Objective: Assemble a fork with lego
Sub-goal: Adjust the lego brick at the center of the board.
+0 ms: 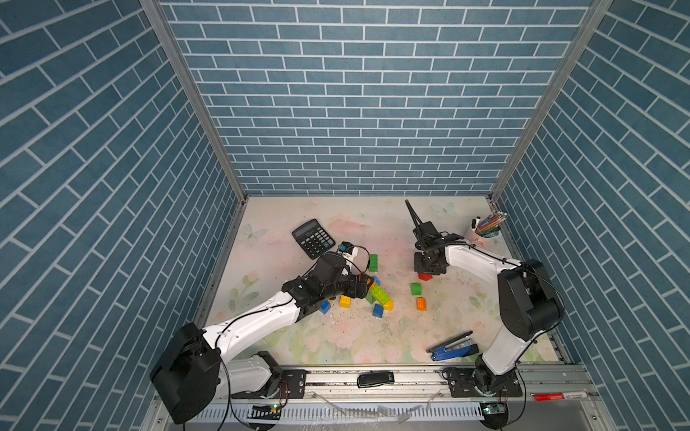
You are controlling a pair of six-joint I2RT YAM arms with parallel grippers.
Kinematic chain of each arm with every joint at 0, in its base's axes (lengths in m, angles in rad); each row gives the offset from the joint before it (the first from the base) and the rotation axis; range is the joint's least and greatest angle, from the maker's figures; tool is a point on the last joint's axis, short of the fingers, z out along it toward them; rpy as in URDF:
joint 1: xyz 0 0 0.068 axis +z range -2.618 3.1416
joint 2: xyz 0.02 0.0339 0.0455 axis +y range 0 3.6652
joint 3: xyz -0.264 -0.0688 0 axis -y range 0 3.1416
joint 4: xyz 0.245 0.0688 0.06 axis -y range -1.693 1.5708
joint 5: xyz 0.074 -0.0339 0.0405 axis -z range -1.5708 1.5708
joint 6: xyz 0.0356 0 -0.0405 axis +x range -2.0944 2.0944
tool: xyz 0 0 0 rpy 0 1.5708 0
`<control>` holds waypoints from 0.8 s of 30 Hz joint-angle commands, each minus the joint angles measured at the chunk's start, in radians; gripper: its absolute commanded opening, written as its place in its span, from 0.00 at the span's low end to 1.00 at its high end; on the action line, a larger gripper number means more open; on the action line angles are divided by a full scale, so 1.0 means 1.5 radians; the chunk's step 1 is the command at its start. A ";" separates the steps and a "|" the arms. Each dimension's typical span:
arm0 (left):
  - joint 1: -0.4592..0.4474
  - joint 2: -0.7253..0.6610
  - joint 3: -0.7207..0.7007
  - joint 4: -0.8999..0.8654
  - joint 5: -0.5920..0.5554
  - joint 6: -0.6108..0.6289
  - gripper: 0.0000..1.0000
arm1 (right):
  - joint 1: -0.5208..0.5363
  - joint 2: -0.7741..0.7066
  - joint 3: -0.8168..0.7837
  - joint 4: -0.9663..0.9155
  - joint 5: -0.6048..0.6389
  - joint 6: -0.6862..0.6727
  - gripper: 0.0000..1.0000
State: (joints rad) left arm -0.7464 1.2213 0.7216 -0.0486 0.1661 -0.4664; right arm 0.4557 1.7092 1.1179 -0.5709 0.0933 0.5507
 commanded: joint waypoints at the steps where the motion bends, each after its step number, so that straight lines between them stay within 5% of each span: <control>1: 0.003 0.009 0.014 -0.006 0.004 0.007 0.85 | -0.030 -0.012 -0.058 0.043 -0.101 0.044 0.27; 7: 0.003 0.011 0.015 -0.005 0.002 0.007 0.86 | -0.084 -0.048 -0.115 0.107 -0.172 0.069 0.24; 14: 0.003 0.008 0.013 -0.005 0.002 0.004 0.85 | -0.100 -0.095 -0.132 0.101 -0.130 0.072 0.25; 19: 0.003 0.003 0.017 -0.004 0.002 0.004 0.85 | -0.100 -0.138 -0.135 0.098 -0.078 0.069 0.32; 24: 0.003 0.005 0.020 -0.001 0.003 0.002 0.85 | -0.092 -0.147 -0.125 0.078 -0.065 0.067 0.52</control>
State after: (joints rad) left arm -0.7464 1.2251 0.7216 -0.0509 0.1692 -0.4667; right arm 0.3088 1.5043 0.9184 -0.4084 -0.0460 0.6319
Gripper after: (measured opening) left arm 0.855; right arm 0.497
